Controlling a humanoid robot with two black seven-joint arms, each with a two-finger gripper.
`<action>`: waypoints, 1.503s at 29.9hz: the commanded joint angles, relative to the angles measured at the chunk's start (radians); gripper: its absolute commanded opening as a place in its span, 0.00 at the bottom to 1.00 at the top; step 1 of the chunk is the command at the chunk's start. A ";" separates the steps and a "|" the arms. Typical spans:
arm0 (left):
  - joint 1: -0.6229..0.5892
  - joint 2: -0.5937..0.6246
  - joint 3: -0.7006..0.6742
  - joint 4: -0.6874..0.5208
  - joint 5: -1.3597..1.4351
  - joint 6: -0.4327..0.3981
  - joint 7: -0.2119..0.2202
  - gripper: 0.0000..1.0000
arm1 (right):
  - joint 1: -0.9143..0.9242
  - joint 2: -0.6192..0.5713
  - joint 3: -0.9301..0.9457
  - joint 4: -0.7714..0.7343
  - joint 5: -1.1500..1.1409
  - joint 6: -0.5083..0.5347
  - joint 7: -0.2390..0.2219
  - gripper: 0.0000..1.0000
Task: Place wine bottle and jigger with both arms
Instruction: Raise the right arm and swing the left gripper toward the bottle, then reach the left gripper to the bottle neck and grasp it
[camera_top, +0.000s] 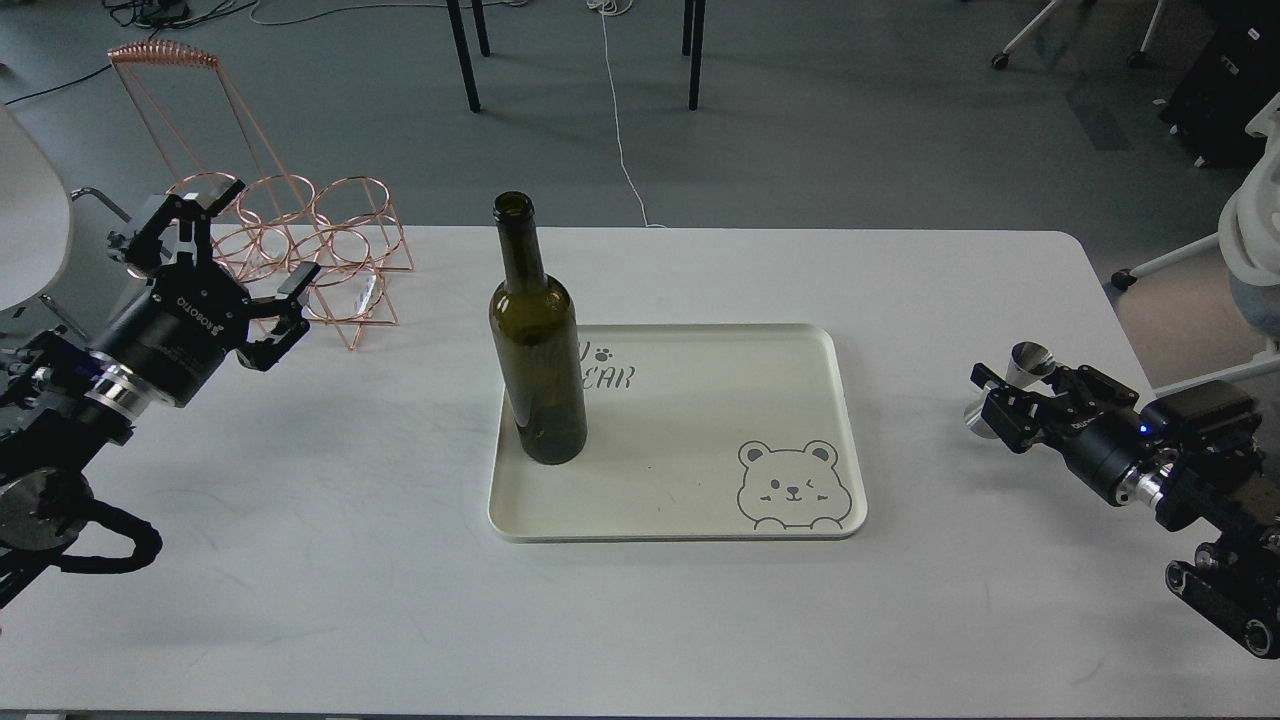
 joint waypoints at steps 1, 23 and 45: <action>0.000 0.001 0.000 -0.009 0.000 0.000 0.000 0.99 | -0.026 -0.078 0.000 0.041 0.001 0.000 0.000 0.88; -0.004 0.026 0.002 -0.012 0.060 0.000 0.000 0.99 | -0.084 -0.529 0.020 0.881 0.711 0.000 0.000 0.97; -0.150 0.238 -0.018 -0.332 1.277 0.358 0.000 0.99 | 0.077 -0.189 0.014 0.714 1.449 0.329 0.000 0.99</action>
